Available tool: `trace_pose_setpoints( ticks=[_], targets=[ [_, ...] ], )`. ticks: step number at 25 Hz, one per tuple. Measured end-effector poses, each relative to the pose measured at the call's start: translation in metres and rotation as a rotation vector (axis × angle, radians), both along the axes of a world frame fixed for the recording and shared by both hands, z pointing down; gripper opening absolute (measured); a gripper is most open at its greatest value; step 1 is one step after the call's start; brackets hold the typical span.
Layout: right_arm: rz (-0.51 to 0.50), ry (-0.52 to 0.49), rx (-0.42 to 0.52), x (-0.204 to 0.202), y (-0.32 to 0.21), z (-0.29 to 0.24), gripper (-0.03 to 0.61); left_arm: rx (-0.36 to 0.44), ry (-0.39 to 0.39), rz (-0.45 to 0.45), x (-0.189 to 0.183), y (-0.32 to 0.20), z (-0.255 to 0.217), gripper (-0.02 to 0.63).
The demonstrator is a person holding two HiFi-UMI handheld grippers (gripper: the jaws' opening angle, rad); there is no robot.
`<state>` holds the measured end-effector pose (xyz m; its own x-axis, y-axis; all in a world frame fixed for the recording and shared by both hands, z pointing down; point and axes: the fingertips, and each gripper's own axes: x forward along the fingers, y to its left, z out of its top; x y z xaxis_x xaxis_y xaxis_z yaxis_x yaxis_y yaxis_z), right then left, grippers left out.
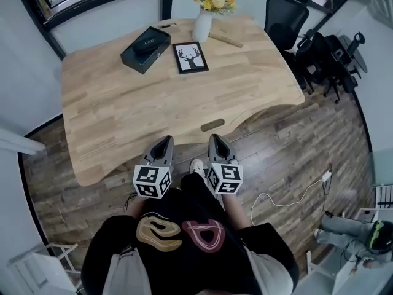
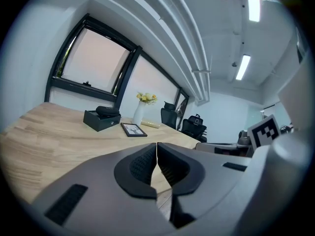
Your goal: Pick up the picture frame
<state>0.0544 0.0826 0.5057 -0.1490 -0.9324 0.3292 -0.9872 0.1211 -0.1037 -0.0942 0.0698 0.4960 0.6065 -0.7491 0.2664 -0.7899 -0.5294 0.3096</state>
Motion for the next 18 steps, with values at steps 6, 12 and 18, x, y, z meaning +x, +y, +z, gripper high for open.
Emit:
trace_pose_setpoints(
  ticks=[6, 12, 18],
  targets=[
    [-0.067, -0.013, 0.001, 0.045, -0.056, -0.001, 0.015, -0.014, -0.024, -0.113, 0.034, -0.049, 0.001, 0.018],
    [-0.133, -0.038, 0.003, 0.086, -0.100, -0.004, 0.014, -0.012, -0.014, -0.163, 0.079, -0.085, -0.004, 0.018],
    [-0.184, -0.050, -0.017, 0.111, -0.128, 0.001, 0.014, -0.044, -0.029, -0.181, 0.115, -0.101, 0.004, 0.018]
  ],
)
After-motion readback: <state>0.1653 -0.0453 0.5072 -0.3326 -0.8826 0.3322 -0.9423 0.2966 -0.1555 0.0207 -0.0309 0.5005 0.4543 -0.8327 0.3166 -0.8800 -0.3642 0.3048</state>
